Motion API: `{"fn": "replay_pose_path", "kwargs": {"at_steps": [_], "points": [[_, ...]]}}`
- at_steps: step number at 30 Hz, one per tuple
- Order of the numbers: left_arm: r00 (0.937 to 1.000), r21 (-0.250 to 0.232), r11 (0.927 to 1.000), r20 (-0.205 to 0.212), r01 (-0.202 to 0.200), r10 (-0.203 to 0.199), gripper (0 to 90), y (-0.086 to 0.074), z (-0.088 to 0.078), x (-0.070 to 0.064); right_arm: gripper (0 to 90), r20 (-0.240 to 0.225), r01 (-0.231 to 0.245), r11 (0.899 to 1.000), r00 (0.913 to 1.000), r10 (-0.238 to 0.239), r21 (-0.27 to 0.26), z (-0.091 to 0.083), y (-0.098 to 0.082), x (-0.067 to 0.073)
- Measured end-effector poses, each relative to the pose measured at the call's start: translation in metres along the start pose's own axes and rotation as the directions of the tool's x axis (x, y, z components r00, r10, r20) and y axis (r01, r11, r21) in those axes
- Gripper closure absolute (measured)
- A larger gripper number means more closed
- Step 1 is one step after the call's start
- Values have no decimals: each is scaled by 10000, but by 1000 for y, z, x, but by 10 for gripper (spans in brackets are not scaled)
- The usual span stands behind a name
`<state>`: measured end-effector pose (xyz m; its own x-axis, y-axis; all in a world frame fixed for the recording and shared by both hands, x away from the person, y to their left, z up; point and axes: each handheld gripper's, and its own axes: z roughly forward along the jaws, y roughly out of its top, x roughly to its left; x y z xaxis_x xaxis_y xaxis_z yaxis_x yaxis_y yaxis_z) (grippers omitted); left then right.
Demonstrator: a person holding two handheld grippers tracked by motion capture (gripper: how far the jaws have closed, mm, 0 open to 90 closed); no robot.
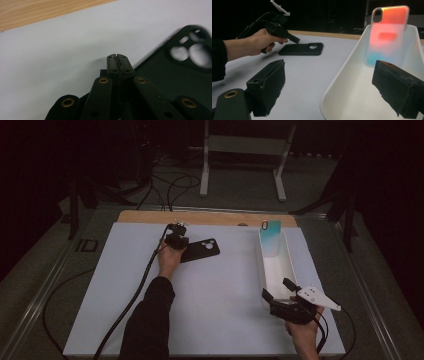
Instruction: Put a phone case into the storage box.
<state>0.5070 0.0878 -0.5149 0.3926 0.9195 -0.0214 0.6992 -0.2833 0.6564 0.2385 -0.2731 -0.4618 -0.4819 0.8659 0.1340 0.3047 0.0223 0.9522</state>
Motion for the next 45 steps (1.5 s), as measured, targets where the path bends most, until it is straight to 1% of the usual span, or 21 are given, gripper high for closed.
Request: {"fn": "replay_pose_path", "kwargs": {"at_steps": [2, 3, 4, 5, 8, 9, 11, 16, 17, 21, 24, 27, 28, 30, 33, 36, 37, 41, 42, 44, 45], "points": [[10000, 9, 10000, 18, -75, 75, 897, 3, 3, -7, 115, 8, -24, 10000, 10000, 24, -26, -1, 0, 0], [10000, 9, 10000, 18, -75, 75, 897, 3, 3, -7, 115, 8, -24, 10000, 10000, 24, -26, -1, 0, 0], [10000, 42, 10000, 72, -50, 49, 897, 5, 5, -10, 115, 16, -40, 10000, 10000, 40, -39, -1, 0, -1], [10000, 3, 10000, 78, 29, -29, 897, 5, 7, -11, 115, 8, -81, 10000, 10000, 81, -50, -2, 1, -2], [9996, 98, 9998, 220, 178, -180, 897, 3, 11, -14, 115, 36, -95, 9999, 9999, 96, -90, -2, 1, -3], [9998, 51, 9999, 143, 153, -154, 897, 3, 11, -15, 115, 24, -112, 9999, 9999, 112, -88, -3, 1, -3], [9997, 29, 9998, 130, 197, -197, 898, 2, 11, -16, 115, 58, -130, 9999, 9999, 131, -106, -3, 1, -3], [9994, -30, 10000, 336, 92, -91, 898, -4, 6, -21, 115, 79, -91, 9999, 9999, 92, -109, -3, 1, -2], [9991, -73, 9999, 404, 131, -128, 899, -6, 5, -23, 115, 74, -92, 9999, 9999, 93, -106, -3, 1, -2], [9984, -58, 9998, 537, -199, 202, 899, -13, -1, -31, 115, 97, -115, 9999, 9999, 115, -71, -2, 1, -1], [9966, -19, 9984, 601, -557, 557, 899, -18, -6, -38, 115, 90, -112, 9999, 9999, 113, -91, -2, 1, -1], [9948, 4, 9976, 752, -692, 690, 899, -25, -13, -44, 115, 97, -98, 9999, 9999, 98, -84, -3, 1, 0], [9948, 4, 9976, 752, -692, 690, 899, -25, -13, -44, 115, 97, -98, 9999, 9999, 98, -84, -3, 1, 0], [9920, 31, 9972, 1018, -753, 746, 898, -35, -22, -47, 115, 85, -63, 9999, 9999, 64, -80, -2, 1, 0], [9898, 71, 9959, 1114, -902, 889, 898, -41, -28, -48, 115, 83, -54, 10000, 10000, 54, -82, -3, 1, 1], [9886, 116, 9962, 1245, -864, 843, 898, -54, -41, -50, 115, 78, -40, 10000, 10000, 40, -81, -2, 1, 1], [9878, 148, 9956, 1271, -927, 900, 898, -58, -44, -51, 116, 70, -42, 10000, 10000, 43, -78, -2, 1, 2], [9851, 231, 9925, 1264, -1202, 1164, 897, -70, -56, -56, 116, 66, -6, 10000, 10000, 6, -61, -2, 1, 2], [9851, 231, 9925, 1264, -1202, 1164, 896, -70, -56, -56, 116, 66, -6, 10000, 10000, 6, -61, -2, 1, 2], [9865, 221, 9905, 956, -1359, 1333, 873, -74, -62, -56, 115, 88, 34, 10000, 10000, -34, -62, -1, 1, 2], [9865, 221, 9905, 956, -1359, 1333, 851, -74, -62, -56, 115, 88, 34, 10000, 10000, -34, -62, -1, 1, 2]]}}
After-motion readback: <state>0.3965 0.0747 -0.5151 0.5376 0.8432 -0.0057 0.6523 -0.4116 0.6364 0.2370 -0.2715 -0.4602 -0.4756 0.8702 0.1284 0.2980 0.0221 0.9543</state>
